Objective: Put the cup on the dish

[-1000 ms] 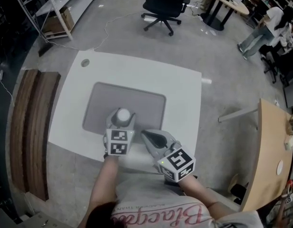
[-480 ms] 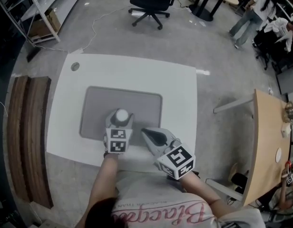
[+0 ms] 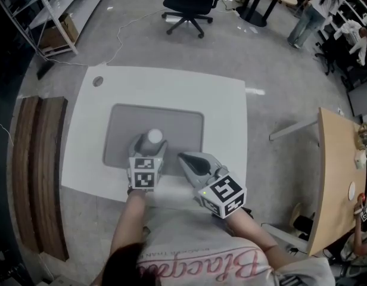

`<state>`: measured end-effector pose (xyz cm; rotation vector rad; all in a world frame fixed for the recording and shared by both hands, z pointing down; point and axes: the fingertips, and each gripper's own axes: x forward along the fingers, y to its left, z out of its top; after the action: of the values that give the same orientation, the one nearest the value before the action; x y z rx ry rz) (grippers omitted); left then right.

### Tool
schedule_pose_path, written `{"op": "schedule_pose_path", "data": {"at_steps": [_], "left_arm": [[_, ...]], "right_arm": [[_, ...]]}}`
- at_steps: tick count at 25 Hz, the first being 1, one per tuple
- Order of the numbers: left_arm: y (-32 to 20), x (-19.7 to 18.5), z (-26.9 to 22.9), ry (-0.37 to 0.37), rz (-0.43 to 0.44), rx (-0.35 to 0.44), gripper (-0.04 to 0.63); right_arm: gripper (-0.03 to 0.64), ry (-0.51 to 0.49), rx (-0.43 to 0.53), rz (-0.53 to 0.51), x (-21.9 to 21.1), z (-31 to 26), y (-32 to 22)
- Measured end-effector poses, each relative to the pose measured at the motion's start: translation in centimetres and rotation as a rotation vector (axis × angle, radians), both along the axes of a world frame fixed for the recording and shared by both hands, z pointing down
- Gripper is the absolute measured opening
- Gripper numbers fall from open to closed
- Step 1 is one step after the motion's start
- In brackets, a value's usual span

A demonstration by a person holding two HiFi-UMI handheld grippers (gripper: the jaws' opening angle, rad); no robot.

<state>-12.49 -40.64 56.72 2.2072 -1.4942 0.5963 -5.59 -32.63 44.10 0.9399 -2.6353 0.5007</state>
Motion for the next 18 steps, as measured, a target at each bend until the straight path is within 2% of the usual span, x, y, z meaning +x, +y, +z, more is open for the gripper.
{"op": "schedule_pose_path", "data": {"at_steps": [5,6,11,13,18], "left_arm": [[2.1,-0.7,-4.0,0.033,-0.04,0.074,0.336],[2.6,-0.6,-4.7,0.038,-0.041,0.092,0.311],[5.4,-1.0,-8.2,0.032,-0.09,0.181,0.104],[6.3,-1.1,-9.3,0.03,-0.116,0.212,0.0],[8.8,-0.1,-10.8,0.036,-0.121,0.252,0.0]], "right_arm": [[0.002,-0.012,0.031,-0.016,0.2,-0.8,0.2],[0.002,-0.013,0.039,-0.023,0.2,-0.9,0.3],[0.002,-0.03,0.065,-0.055,0.1,-1.9,1.6],[0.002,-0.037,0.073,-0.069,0.2,-2.1,2.3],[0.002,-0.049,0.075,-0.094,0.8,-1.8,4.2]]}}
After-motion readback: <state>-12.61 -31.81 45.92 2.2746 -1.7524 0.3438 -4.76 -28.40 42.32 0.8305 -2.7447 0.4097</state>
